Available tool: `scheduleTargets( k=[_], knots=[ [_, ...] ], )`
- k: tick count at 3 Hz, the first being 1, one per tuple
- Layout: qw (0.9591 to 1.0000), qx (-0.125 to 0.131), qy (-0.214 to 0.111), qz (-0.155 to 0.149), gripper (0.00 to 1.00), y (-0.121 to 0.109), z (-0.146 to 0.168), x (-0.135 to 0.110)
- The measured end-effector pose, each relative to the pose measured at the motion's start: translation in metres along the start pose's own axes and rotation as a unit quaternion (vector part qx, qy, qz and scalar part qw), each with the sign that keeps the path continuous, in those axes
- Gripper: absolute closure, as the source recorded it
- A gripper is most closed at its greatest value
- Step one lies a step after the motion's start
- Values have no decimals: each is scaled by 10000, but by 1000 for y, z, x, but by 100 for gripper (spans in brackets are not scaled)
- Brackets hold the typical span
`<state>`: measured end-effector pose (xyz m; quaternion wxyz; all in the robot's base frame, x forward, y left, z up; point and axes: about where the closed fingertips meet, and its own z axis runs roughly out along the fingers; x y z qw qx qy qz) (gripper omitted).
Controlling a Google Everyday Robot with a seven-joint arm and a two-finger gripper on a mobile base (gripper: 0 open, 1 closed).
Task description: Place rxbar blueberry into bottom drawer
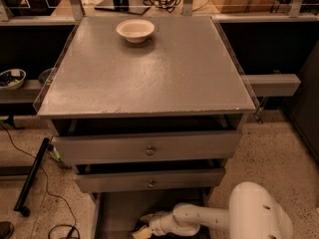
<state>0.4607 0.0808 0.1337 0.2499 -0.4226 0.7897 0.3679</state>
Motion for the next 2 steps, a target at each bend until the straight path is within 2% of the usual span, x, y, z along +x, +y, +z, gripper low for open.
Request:
scheduleTargets(
  k=[1,2],
  knots=[
    [10000,0,0,0,81,0,0,0],
    [10000,-1,0,0,58,0,0,0]
  ],
)
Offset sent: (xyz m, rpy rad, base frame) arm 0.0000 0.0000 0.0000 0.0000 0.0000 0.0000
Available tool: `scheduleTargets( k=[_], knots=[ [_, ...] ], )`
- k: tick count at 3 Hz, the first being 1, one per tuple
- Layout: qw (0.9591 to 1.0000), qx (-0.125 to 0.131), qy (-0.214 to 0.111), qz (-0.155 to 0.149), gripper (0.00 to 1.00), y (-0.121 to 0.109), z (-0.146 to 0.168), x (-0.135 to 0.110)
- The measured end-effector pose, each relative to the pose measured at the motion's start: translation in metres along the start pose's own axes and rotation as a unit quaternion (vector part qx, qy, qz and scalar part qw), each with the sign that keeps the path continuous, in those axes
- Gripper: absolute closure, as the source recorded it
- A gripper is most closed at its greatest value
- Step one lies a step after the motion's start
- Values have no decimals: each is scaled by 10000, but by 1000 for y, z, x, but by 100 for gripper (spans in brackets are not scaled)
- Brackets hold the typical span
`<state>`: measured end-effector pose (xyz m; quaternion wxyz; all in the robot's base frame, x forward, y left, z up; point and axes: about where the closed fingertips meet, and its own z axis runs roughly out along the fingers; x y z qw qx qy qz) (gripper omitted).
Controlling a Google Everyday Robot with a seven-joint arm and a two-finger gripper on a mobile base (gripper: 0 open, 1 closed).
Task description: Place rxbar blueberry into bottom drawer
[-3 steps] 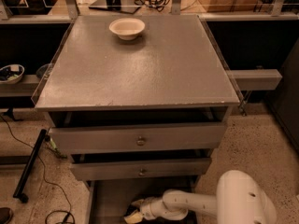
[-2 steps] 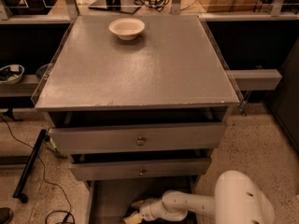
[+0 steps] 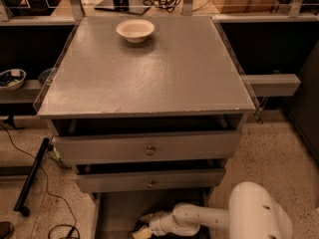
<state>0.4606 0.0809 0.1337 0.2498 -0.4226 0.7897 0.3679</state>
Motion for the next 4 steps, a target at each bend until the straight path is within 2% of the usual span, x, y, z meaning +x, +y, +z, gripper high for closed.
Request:
scheduleTargets(
  k=[1,2,4],
  knots=[
    [10000,0,0,0,34,0,0,0],
    [10000,-1,0,0,4,0,0,0],
    [10000,-1,0,0,0,0,0,0]
  ],
)
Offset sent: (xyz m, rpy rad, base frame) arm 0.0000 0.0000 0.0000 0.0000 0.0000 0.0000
